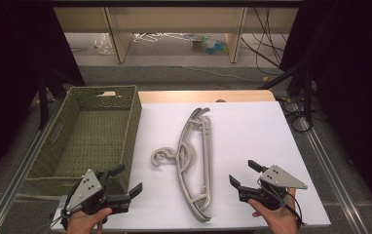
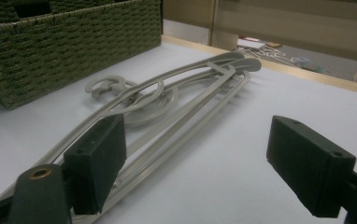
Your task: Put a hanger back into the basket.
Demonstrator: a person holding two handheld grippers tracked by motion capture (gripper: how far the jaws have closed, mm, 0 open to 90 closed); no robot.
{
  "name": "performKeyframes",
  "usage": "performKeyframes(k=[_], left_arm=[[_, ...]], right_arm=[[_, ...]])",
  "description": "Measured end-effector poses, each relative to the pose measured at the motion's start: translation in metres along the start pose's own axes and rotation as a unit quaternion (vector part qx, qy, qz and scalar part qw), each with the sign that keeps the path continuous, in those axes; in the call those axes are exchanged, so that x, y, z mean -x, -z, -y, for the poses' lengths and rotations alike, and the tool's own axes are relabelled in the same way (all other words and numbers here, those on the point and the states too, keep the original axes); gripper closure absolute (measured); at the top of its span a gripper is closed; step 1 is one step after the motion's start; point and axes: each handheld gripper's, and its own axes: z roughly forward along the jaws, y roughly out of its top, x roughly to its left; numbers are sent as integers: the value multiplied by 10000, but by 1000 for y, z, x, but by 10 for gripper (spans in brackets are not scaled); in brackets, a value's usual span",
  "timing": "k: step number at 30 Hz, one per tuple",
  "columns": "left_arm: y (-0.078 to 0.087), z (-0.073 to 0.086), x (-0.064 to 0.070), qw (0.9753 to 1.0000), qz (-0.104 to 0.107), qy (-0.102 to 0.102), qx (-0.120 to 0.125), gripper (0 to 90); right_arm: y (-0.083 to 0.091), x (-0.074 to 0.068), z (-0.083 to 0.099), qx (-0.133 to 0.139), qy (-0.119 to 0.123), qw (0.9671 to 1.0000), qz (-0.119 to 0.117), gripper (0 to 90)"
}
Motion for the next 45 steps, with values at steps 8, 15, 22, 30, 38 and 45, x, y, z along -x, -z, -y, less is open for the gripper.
performKeyframes(k=[8, 15, 22, 30, 38, 45], left_arm=[[0, -1, 3, 10000, 28, 68, -28, 158], [-1, 0, 4, 10000, 38, 61, -48, 159], [-2, 0, 5, 10000, 43, 32, -66, 159], [-3, 0, 6, 9999, 33, 7, -103, 160], [-4, 2, 7, 9998, 92, -28, -163, 165], [-3, 2, 7, 9998, 81, -24, -173, 163]], right_arm=[[-3, -3, 0, -217, 48, 9998, 17, 189], [-9, -8, -2, -501, 103, 9987, 9, 186], [-19, -23, -14, -801, 397, 9960, -78, 207], [-45, -47, -22, -1239, 691, 9891, -394, 193], [-89, -76, -32, -1780, 1080, 9751, -766, 232], [-127, -94, -29, -2292, 1229, 9616, -881, 207]])
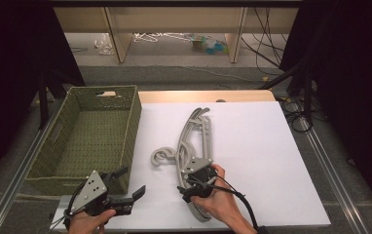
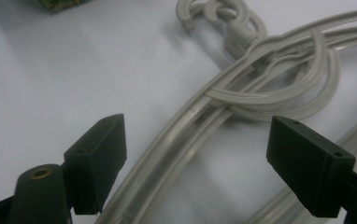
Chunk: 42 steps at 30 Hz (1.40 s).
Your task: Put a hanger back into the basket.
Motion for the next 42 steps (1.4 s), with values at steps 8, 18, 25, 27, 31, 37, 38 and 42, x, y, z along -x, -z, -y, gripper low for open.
performKeyframes(k=[8, 18, 25, 27, 31, 37, 38, 42], left_arm=[[0, 0, 0, 10000, 41, -1, 19, 163], [0, 0, 1, 10000, 79, 37, 12, 163], [0, 0, 2, 9999, 138, 13, 49, 164], [0, -1, 2, 9999, 122, 37, 28, 164], [1, -1, 1, 9999, 142, -38, 48, 163], [0, -1, 3, 9999, 140, 41, 36, 163], [0, 0, 3, 9999, 140, 45, 33, 163], [0, -1, 3, 9999, 136, 43, 31, 163]], right_arm=[[-27, 0, -8, -618, 12, 9980, -103, 221], [-37, 3, -10, -1086, -163, 9932, -384, 363], [-34, 6, -11, -1214, -332, 9910, -453, 435], [-32, 7, -10, -1235, -373, 9904, -488, 446], [-27, 10, -9, -1270, -452, 9894, -533, 470], [-23, 17, -8, -1243, -688, 9876, -660, 491], [-23, 17, -8, -1246, -683, 9876, -668, 493], [-19, 18, -9, -1286, -644, 9874, -656, 519]])
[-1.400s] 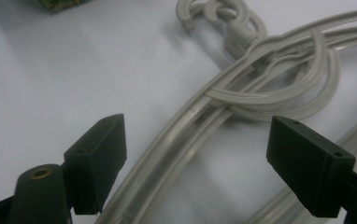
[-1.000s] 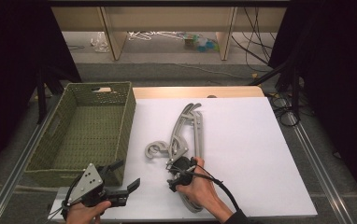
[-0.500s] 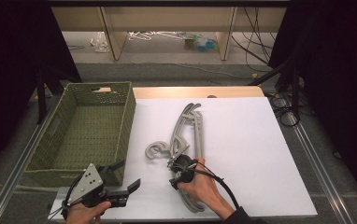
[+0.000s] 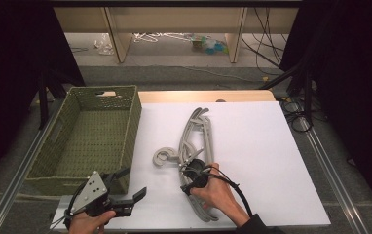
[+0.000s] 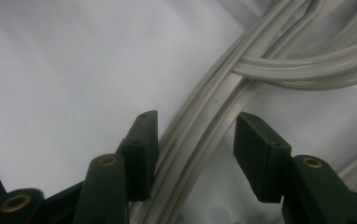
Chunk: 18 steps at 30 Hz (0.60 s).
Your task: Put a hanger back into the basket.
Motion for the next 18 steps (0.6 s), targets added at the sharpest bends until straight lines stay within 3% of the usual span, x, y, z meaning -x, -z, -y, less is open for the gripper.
performKeyframes(k=[5, 7, 8, 13, 14, 18], left_arm=[[0, 0, -1, 10000, -2, -69, 5, 161], [0, 0, 0, 10000, 3, 3, 20, 162], [0, -1, -1, 10000, 9, -70, 15, 162], [0, -1, 0, 10000, 24, -66, 13, 163], [0, -1, -1, 9999, 48, -142, -1, 163], [0, -1, 0, 9999, 50, -111, 8, 163]], right_arm=[[11, 4, 2, 13, 59, 10000, 35, 561], [15, 8, 4, 34, -6, 10000, 9, 580], [17, 9, 5, 39, -25, 10000, 7, 588], [29, 15, 8, 102, -74, 9999, 7, 618], [30, 16, 9, 112, -37, 9999, -7, 619], [32, 16, 8, 90, -3, 9999, 50, 623]])
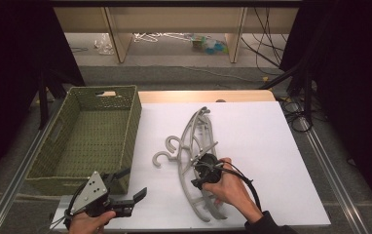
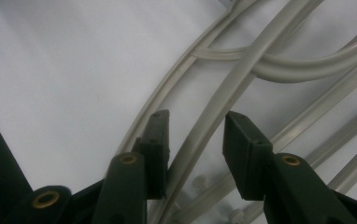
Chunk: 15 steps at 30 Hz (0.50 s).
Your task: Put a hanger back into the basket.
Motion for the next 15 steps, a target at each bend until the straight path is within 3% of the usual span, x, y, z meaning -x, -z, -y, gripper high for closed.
performKeyframes(k=[9, 11, 15], left_arm=[[0, 0, 2, 10000, 40, 77, -6, 163], [0, 1, 3, 9999, 75, 140, -28, 163], [-1, 1, 2, 9999, 122, 32, -3, 163]], right_arm=[[-11, -4, 1, -41, 1, 10000, 65, 609], [-16, -7, 1, -210, 42, 9997, 138, 603], [-26, -8, 2, -306, 96, 9991, 277, 574]])
